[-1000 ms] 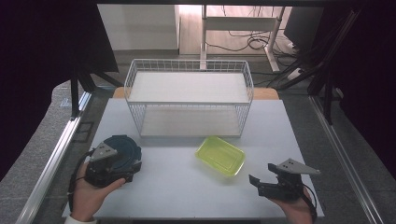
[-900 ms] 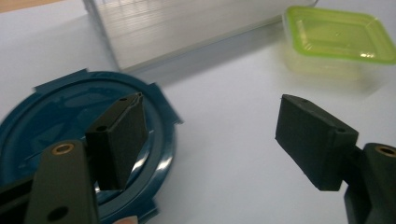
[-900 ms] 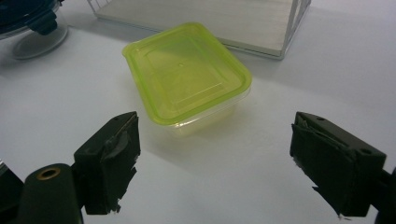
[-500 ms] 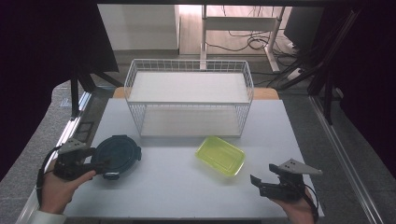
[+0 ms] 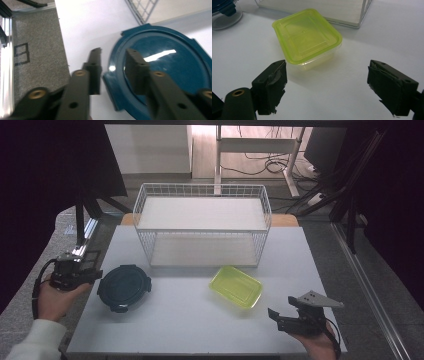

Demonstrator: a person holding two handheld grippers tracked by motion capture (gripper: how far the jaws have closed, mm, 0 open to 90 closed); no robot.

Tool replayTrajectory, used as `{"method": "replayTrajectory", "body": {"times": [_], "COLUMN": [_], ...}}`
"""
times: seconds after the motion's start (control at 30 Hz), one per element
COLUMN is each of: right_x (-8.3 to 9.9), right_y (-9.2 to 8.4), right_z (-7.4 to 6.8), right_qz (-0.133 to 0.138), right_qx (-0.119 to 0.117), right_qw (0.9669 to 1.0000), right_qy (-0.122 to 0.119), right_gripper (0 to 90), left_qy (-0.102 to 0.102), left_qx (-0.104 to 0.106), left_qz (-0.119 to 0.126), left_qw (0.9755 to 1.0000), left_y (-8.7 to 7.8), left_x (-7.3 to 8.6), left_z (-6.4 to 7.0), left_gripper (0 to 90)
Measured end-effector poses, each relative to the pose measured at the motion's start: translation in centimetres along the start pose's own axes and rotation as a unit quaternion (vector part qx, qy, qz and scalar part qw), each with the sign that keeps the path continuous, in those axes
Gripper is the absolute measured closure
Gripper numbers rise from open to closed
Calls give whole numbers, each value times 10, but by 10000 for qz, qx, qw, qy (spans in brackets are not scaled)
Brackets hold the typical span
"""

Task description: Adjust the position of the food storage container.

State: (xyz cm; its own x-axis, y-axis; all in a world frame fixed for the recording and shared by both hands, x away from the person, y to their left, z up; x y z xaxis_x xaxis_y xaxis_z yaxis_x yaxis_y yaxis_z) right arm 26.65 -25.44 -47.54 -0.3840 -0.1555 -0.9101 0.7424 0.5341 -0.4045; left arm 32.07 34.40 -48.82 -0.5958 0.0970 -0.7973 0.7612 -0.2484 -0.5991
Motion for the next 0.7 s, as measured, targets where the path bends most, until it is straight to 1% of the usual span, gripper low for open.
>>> {"method": "replayTrajectory", "body": {"times": [0.03, 0.07, 0.1, 0.13, 0.17, 0.2, 0.23, 0.27, 0.3, 0.37, 0.4, 0.43, 0.47, 0.5, 0.57, 0.63, 0.67, 0.7], "right_x": [0, 1, 2, 3, 3, 4, 4, 5, 5, 5, 5, 5, 5, 5, 6, 6, 7, 7], "right_y": [0, 1, 2, 2, 2, 2, 2, 2, 2, 1, 1, 0, 0, 0, 1, 2, 2, 2], "right_z": [0, 0, 0, 0, 0, 0, 0, 1, 1, 2, 4, 4, 4, 5, 5, 6, 7, 7], "right_qz": [-7, -23, -45, -58, -71, -74, -74, -80, -80, -85, -75, -77, -77, -88, -96, -109, -116, -116], "right_qx": [3, 16, 9, 10, 12, 14, 14, 30, 30, 35, 56, 60, 60, 71, 88, 107, 152, 152], "right_qw": [10000, 10000, 10000, 10000, 10000, 10000, 10000, 10000, 10000, 10000, 10000, 9999, 9999, 9999, 9999, 9999, 9998, 9998], "right_qy": [4, 0, 7, -2, 1, -7, -7, 7, 7, 25, 32, 37, 37, 42, 46, 56, 52, 52], "right_gripper": [159, 158, 158, 158, 158, 158, 158, 158, 158, 158, 158, 158, 158, 159, 158, 158, 156, 156], "left_qy": [-20, -1, -25, -24, -103, -175, -175, -277, -277, -390, -411, -493, -493, -461, -384, -374, -358, -358], "left_qx": [-17, -48, -96, -161, -190, -212, -212, -227, -227, -194, -186, -100, -100, -40, -56, -34, -44, -44], "left_qz": [-93, -195, -291, -419, -585, -671, -671, -757, -757, -834, -878, -898, -898, -909, -955, -981, -1054, -1054], "left_qw": [10000, 9998, 9995, 9990, 9981, 9974, 9974, 9965, 9965, 9956, 9951, 9947, 9947, 9948, 9947, 9945, 9938, 9938], "left_y": [4, 9, 14, 19, 26, 30, 30, 34, 34, 37, 37, 37, 37, 39, 41, 43, 44, 44], "left_x": [0, 1, 3, 5, 10, 15, 15, 21, 21, 28, 31, 35, 35, 36, 37, 36, 35, 35], "left_z": [-2, -5, -7, -10, -16, -19, -19, -25, -25, -26, -26, -24, -24, -21, -21, -21, -21, -21], "left_gripper": [756, 788, 853, 874, 889, 894, 897, 898, 898, 898, 899, 898, 899, 899, 899, 900, 900, 900]}}
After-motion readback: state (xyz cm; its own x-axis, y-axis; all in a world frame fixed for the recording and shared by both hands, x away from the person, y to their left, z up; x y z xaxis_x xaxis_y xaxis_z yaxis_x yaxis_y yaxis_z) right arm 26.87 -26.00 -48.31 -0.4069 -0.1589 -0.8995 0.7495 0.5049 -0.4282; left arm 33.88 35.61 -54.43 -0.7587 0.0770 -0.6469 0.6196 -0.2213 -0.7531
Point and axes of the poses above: each handheld gripper's, and its own axes: y roughly forward along the jaws, x roughly out of its underside, z roughly to its right, the point moved 5 cm from there along y, roughly forward along the jaws, and after that the axes turned 13 degrees about z, right-handed, at the moved point
